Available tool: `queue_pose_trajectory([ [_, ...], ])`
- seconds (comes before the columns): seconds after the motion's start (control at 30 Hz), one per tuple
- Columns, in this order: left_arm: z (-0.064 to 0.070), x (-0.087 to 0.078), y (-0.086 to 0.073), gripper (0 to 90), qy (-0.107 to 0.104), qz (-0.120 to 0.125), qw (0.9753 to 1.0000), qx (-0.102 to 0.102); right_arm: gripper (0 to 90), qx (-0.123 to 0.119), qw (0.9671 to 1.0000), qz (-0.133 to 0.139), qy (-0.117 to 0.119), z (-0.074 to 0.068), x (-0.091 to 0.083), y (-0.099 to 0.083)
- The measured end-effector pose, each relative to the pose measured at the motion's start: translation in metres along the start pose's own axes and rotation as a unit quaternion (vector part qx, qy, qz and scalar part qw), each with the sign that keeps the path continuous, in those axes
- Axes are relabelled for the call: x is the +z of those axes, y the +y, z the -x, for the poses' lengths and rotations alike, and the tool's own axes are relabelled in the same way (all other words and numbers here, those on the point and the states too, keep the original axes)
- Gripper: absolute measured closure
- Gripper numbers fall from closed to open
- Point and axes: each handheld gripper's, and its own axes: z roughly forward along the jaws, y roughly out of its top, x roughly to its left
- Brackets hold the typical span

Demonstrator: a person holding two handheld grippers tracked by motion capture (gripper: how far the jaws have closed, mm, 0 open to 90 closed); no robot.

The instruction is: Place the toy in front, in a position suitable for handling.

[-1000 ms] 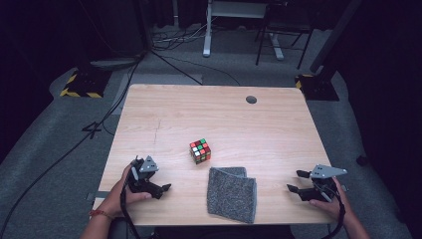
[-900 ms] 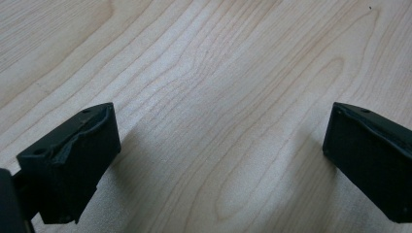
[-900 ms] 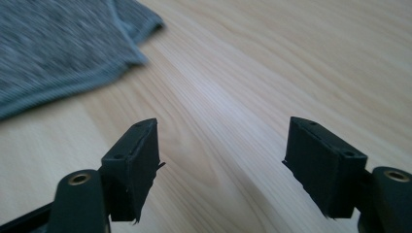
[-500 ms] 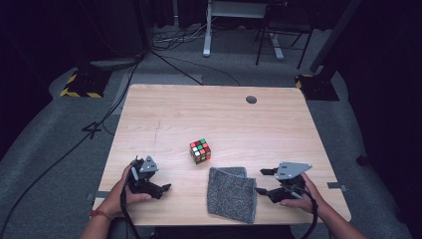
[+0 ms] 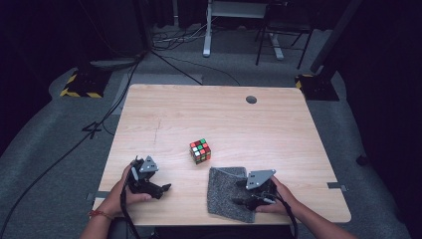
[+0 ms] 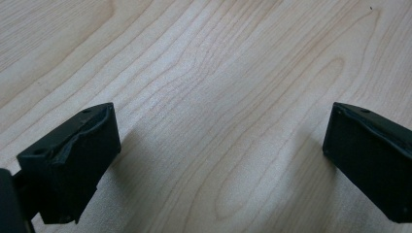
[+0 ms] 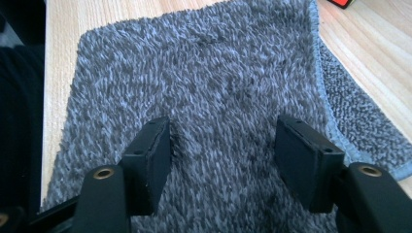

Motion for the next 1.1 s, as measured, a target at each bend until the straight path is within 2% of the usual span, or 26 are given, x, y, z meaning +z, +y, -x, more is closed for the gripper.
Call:
queue_pose_trajectory([
  [0.1,0.000,0.000,0.001,0.5,0.000,-0.001,1.0000,0.002,40.2,0.014,0.9998,0.009,0.009,0.006,-0.003,-0.006],
  [0.17,0.000,0.000,0.001,0.6,0.001,-0.001,1.0000,0.002,40.2,0.012,0.9999,0.009,0.006,0.007,-0.005,-0.008],
  [0.23,0.001,0.003,0.003,0.5,0.001,0.000,1.0000,0.000,40.3,0.021,0.9998,0.006,0.000,0.015,-0.013,-0.016],
  [0.37,0.002,0.006,0.007,0.5,-0.002,-0.001,1.0000,0.003,40.3,0.033,0.9993,0.005,-0.016,0.025,-0.022,-0.025],
  [0.43,0.004,0.010,0.012,0.4,-0.005,-0.001,1.0000,0.007,40.2,0.053,0.9980,0.003,-0.034,0.034,-0.031,-0.034],
  [0.57,0.005,0.015,0.018,0.2,-0.009,-0.001,0.9999,0.010,40.3,0.071,0.9961,0.003,-0.053,0.043,-0.040,-0.044],
  [0.67,0.005,0.022,0.025,0.2,-0.014,0.000,0.9998,0.015,40.2,0.095,0.9929,0.006,-0.073,0.055,-0.049,-0.054],
  [0.73,0.003,0.031,0.036,0.2,-0.020,-0.001,0.9995,0.025,40.2,0.104,0.9910,0.005,-0.084,0.059,-0.052,-0.057],
  [1.03,-0.005,0.055,0.065,0.2,-0.027,-0.004,0.9992,0.030,40.0,0.136,0.9838,0.008,-0.116,0.067,-0.063,-0.069],
  [1.07,-0.006,0.057,0.067,0.2,-0.028,-0.005,0.9991,0.031,40.0,0.142,0.9823,0.007,-0.122,0.068,-0.065,-0.071],
  [1.1,-0.009,0.062,0.072,0.1,-0.031,-0.005,0.9988,0.038,40.0,0.155,0.9788,0.008,-0.133,0.070,-0.068,-0.075],
])
